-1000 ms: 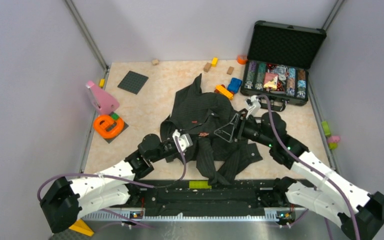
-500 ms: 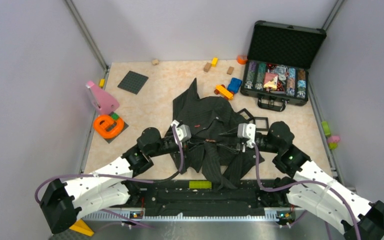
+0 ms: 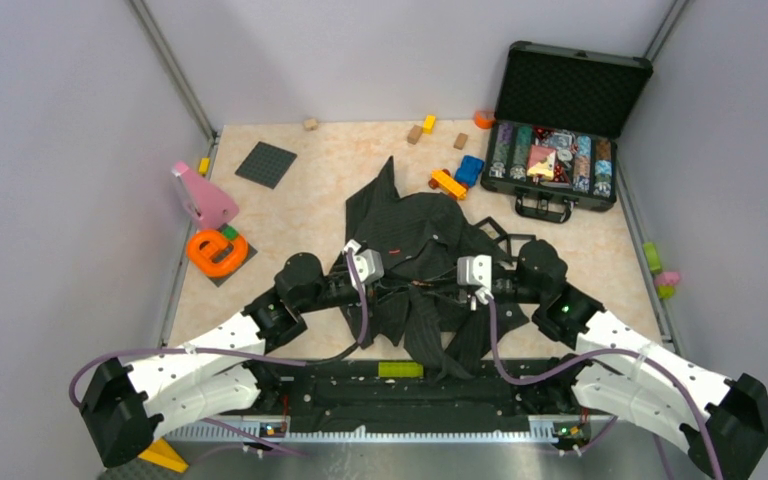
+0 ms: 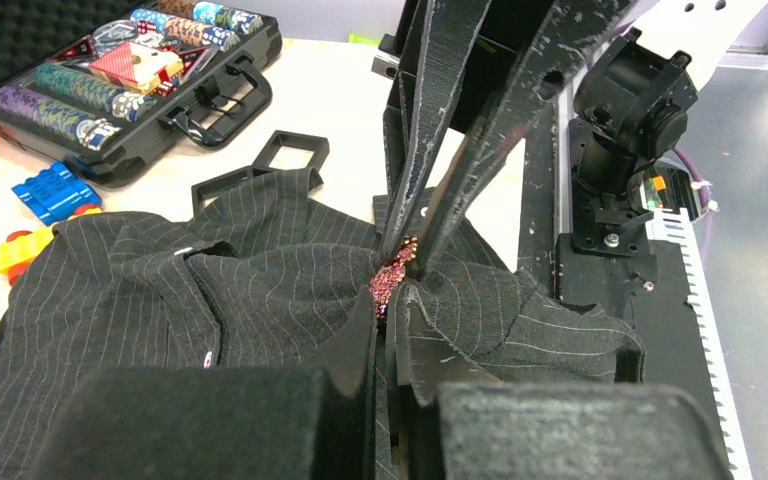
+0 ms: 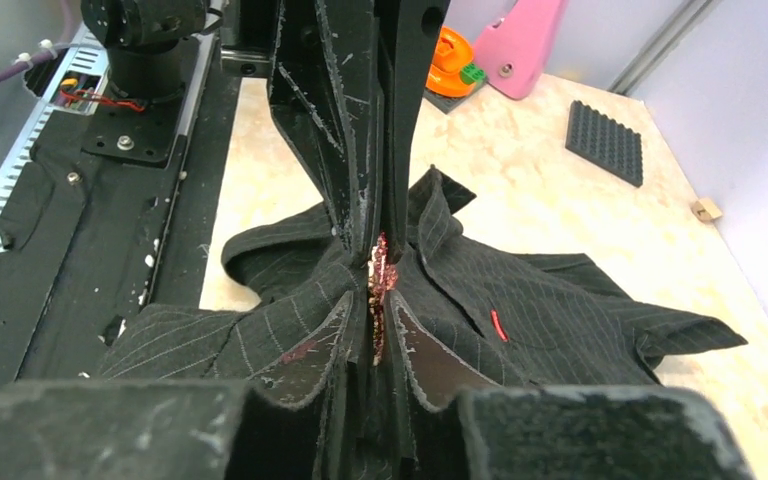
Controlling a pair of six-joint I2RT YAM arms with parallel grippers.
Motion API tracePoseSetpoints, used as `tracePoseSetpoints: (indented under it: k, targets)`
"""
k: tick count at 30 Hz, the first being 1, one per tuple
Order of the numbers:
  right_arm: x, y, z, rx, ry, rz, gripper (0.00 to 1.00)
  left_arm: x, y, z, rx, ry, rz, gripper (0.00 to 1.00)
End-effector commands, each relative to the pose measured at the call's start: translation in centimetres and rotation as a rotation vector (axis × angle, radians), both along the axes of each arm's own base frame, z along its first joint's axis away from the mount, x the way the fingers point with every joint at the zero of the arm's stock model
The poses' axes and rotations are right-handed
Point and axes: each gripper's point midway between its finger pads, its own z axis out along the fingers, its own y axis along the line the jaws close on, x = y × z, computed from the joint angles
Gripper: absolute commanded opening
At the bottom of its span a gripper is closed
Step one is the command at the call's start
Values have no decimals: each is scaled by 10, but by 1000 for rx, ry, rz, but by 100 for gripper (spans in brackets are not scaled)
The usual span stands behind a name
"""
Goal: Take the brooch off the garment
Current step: Remove the brooch from the clothes.
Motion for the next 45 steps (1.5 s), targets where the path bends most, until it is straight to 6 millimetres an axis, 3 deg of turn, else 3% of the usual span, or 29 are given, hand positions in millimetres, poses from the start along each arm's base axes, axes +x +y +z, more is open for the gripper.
tracePoseSetpoints:
  k: [1,4,5,8,10,16,26,35,40,45]
  targets:
    - [-2,9,40,90,-84,34,11,-2,-4,27,-54,-66,-34,0]
    - [-3,10,43,106,-70,42,0,-3,-3,25,-42,-81,-38,0]
    - [-3,10,43,106,-65,40,0,-3,-2,26,-44,-87,-30,5]
    - [4,8,46,111,-36,-12,0,-3,3,25,-61,-76,-5,50]
    - [11,4,54,148,-12,-75,0,-1,8,23,-105,-37,36,88]
    - [-1,3,69,232,27,-45,0,-2,14,-7,-171,12,69,99]
    - [-9,7,78,269,77,3,0,11,11,-20,-145,14,118,89]
    - [2,5,96,379,267,-84,0,14,2,-41,-45,3,83,34]
    - [4,3,95,376,264,-105,0,18,3,-48,-4,-7,97,23]
    - [9,1,67,211,156,-124,0,21,7,-38,-10,-36,125,7]
